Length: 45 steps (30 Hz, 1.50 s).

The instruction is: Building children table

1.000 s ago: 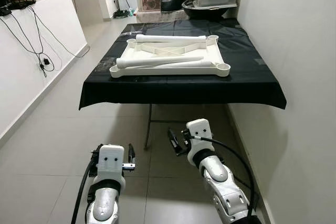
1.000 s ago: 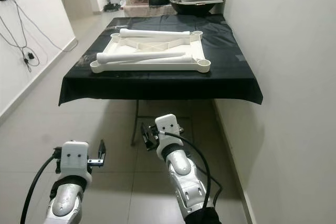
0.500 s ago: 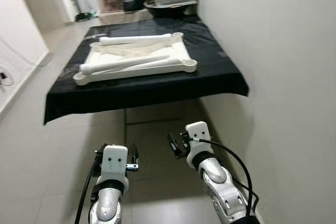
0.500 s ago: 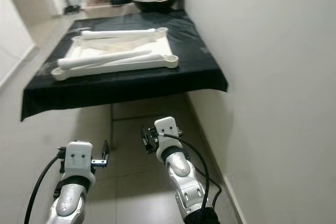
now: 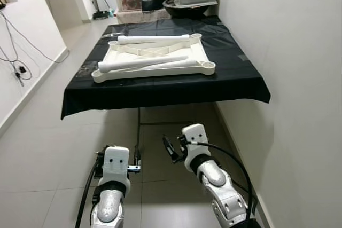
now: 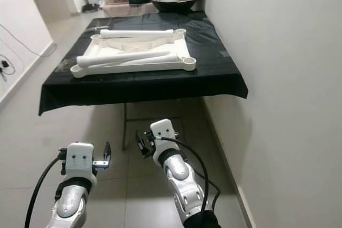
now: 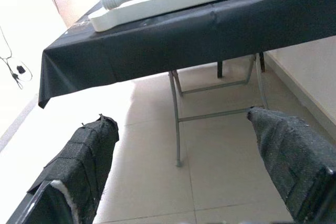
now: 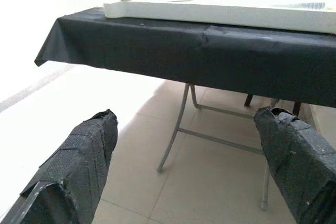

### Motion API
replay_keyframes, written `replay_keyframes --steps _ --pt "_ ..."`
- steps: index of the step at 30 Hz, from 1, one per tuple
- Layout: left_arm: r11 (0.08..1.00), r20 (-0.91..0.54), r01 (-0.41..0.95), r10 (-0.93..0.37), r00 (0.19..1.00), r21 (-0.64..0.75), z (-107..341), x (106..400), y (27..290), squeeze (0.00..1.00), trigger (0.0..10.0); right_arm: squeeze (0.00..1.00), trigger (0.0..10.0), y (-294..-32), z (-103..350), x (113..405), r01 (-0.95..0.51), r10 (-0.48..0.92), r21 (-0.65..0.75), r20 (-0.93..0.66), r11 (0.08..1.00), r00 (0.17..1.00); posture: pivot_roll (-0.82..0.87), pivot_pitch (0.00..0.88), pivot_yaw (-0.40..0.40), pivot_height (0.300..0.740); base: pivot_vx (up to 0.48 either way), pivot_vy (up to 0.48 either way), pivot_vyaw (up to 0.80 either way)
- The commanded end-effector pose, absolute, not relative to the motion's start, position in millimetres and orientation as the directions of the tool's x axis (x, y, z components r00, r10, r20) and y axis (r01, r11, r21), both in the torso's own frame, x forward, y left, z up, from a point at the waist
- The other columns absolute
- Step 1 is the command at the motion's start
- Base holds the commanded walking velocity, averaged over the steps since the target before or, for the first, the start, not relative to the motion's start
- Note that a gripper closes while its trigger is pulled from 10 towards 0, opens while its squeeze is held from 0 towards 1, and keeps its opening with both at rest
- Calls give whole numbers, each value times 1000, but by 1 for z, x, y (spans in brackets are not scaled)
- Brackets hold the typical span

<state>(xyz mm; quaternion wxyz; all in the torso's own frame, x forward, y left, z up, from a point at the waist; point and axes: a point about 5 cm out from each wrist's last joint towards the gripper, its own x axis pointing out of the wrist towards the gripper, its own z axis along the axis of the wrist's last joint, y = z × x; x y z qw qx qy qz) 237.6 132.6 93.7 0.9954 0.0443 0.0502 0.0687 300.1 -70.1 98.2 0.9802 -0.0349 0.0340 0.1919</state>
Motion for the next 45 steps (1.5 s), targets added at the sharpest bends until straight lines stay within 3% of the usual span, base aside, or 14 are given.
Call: replay_keyframes --steps 1,20,45 --pt "987 -95 -140 147 985 80 93 238 130 0 10000 0 10000 -69 96 300 -384 380 -41 -84 922 921 -94 0 75 740 0 0 0" --pt "990 -132 -124 132 982 70 87 241 133 0 10000 0 10000 -69 95 302 -373 370 -20 -91 928 925 -90 0 85 740 0 377 0" --pt "989 -90 -119 127 988 89 95 241 132 0 10000 0 10000 -69 99 302 -363 361 -19 -57 932 931 -85 0 85 740 0 0 0"
